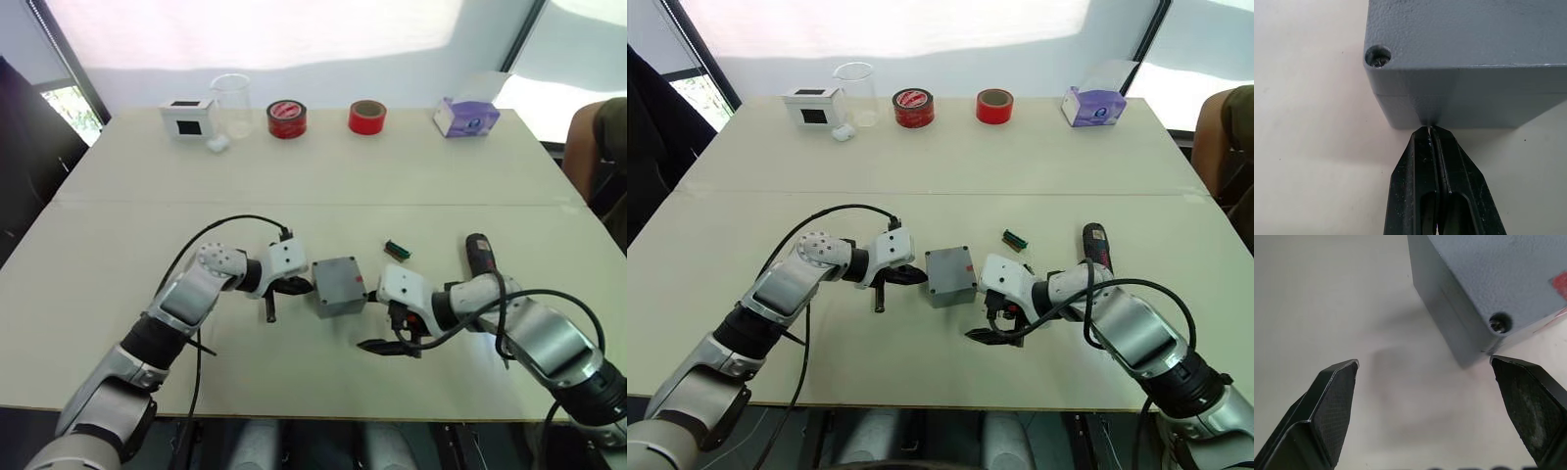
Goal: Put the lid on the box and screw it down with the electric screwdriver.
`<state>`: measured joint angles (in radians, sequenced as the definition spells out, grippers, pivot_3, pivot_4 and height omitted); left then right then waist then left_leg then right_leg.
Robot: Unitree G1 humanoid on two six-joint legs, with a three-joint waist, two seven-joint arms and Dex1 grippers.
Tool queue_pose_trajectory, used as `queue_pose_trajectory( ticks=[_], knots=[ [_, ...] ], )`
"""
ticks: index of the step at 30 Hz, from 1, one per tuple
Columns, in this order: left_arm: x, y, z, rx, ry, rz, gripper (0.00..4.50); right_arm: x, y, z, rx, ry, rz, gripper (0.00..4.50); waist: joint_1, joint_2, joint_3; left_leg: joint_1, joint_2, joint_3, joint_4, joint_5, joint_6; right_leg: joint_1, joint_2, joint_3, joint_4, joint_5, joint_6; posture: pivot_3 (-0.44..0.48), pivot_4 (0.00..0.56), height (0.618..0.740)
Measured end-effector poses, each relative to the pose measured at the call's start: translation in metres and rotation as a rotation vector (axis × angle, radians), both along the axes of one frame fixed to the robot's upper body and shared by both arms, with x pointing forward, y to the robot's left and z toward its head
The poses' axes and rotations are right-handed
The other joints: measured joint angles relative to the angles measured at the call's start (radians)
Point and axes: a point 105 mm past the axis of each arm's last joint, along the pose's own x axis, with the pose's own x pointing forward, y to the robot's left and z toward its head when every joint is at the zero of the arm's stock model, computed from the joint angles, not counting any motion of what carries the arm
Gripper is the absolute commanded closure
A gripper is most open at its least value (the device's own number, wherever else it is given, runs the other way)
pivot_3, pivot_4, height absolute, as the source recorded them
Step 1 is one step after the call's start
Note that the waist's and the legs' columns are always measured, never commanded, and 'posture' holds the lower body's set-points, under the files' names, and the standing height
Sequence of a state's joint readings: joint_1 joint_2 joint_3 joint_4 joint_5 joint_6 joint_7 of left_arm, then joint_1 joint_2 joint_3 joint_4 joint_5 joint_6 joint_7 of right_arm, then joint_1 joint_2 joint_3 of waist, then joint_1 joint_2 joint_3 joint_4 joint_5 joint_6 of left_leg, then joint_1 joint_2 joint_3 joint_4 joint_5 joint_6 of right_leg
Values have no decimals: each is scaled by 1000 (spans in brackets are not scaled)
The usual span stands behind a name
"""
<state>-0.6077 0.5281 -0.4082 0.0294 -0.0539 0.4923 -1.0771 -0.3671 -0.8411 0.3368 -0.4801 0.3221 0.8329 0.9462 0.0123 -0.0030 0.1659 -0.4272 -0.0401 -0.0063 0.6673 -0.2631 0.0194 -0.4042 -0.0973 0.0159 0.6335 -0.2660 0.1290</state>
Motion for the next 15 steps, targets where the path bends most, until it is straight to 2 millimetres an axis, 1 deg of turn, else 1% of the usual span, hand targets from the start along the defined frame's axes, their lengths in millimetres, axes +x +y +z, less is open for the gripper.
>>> queue_pose_trajectory(
  ticks=[11,13,15],
  knots=[
    [2,1,-1,-1,-2,1,4500,-4,5,0,14,13,-7,62,0,0,0,0,0,0,0,0,0,0,0,0,0,0,0,0,150,740],
    [1,2,-1,0,-1,-2,4500,-4,4,1,17,11,-13,62,0,0,0,0,0,0,0,0,0,0,0,0,0,0,0,0,150,740],
    [0,5,1,7,0,-4,4500,-1,-3,8,37,4,-48,62,0,0,0,0,0,0,0,0,0,0,0,0,0,0,0,0,150,740]
  ],
)
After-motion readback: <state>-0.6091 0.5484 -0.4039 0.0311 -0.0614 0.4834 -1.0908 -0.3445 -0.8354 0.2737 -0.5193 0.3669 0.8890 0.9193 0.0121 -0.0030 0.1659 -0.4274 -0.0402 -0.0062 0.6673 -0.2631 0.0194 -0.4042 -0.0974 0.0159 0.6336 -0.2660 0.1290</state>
